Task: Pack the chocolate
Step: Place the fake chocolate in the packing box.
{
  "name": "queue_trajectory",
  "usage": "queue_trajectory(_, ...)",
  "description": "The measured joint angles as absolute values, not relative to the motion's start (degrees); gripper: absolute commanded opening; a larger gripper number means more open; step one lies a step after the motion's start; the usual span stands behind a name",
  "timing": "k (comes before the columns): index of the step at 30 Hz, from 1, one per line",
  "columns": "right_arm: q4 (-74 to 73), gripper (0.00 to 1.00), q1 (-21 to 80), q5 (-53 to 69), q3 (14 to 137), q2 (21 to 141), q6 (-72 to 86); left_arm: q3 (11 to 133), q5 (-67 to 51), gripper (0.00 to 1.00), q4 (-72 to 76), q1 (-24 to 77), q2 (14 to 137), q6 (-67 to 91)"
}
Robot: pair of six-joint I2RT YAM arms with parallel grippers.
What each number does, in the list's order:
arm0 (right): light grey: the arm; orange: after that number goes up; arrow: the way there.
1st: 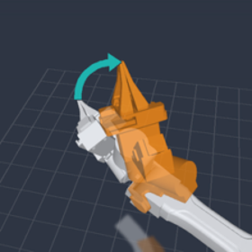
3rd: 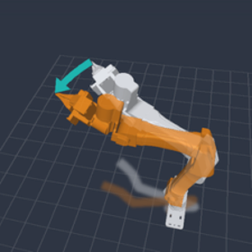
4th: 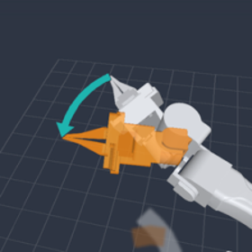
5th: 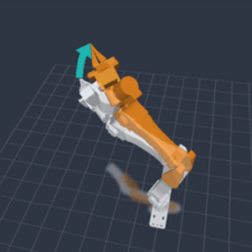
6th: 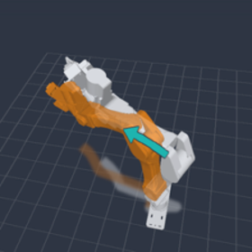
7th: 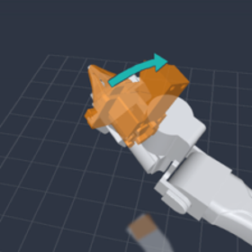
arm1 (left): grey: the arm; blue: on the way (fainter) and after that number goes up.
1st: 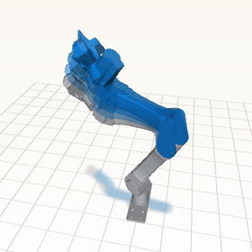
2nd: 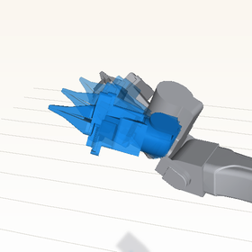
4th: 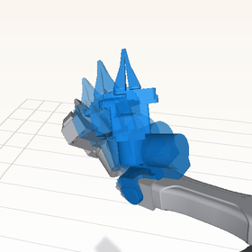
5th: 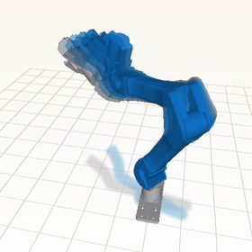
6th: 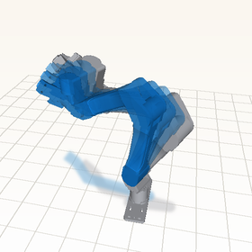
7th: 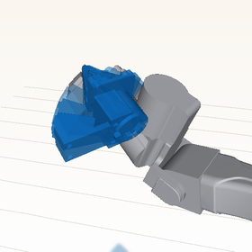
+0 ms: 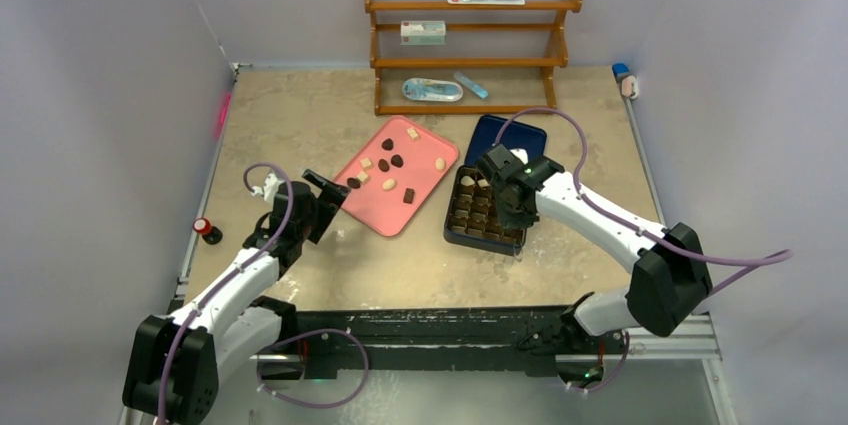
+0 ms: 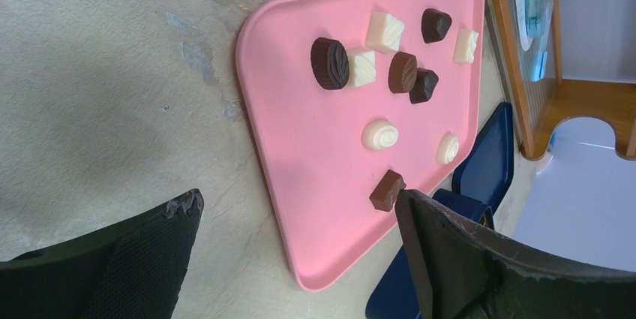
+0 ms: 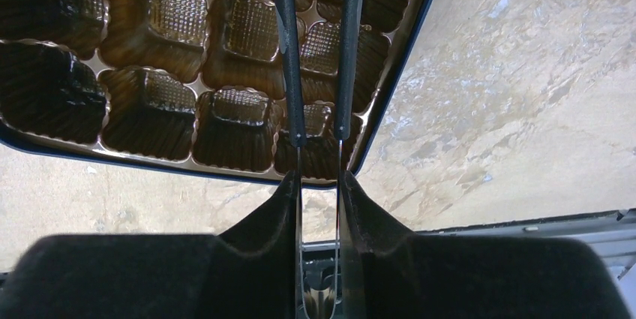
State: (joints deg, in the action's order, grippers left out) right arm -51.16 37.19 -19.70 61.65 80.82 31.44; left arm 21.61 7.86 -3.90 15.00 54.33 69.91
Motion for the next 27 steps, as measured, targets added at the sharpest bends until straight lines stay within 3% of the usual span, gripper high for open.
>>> queue_trajectory(27,-50.65,0.26,36.84,-18.37,61.65,81.34,30.85,20.97,7.66,1.00,-3.57,15.00,54.87,69.91)
